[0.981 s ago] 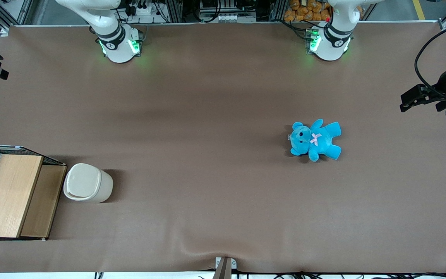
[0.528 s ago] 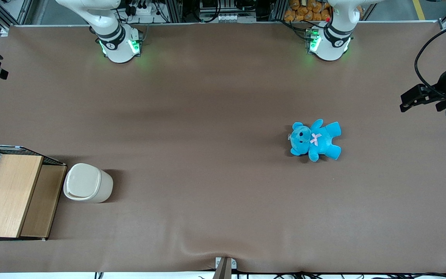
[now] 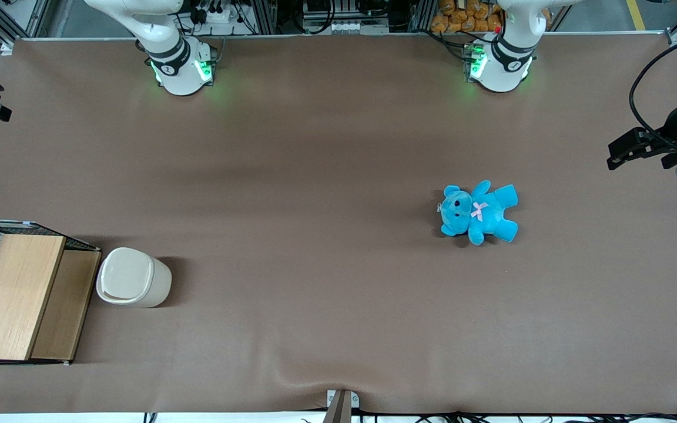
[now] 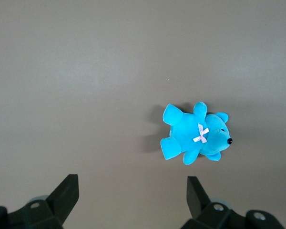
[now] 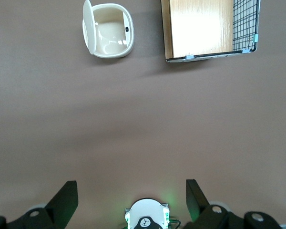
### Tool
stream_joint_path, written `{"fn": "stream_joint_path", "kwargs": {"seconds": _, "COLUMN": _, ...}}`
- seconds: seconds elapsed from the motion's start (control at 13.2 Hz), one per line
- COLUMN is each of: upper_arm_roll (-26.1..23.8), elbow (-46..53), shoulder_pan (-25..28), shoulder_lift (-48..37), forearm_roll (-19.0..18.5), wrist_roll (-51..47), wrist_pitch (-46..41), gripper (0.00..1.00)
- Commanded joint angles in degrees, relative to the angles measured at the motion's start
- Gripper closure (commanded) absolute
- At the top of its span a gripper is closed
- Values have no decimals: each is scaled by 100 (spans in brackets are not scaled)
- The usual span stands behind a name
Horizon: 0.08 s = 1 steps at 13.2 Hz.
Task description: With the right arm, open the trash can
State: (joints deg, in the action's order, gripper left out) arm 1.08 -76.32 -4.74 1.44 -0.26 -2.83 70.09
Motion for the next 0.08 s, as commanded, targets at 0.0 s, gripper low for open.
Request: {"fn": "stream_joint_path", "kwargs": {"seconds": 0.0, "upper_arm_roll": -38, "elbow": -137, "shoulder_pan": -10, "shoulder_lift": -135, "forearm_roll": -79, "wrist_roll": -95, "wrist_pitch": 75, "gripper": 0}}
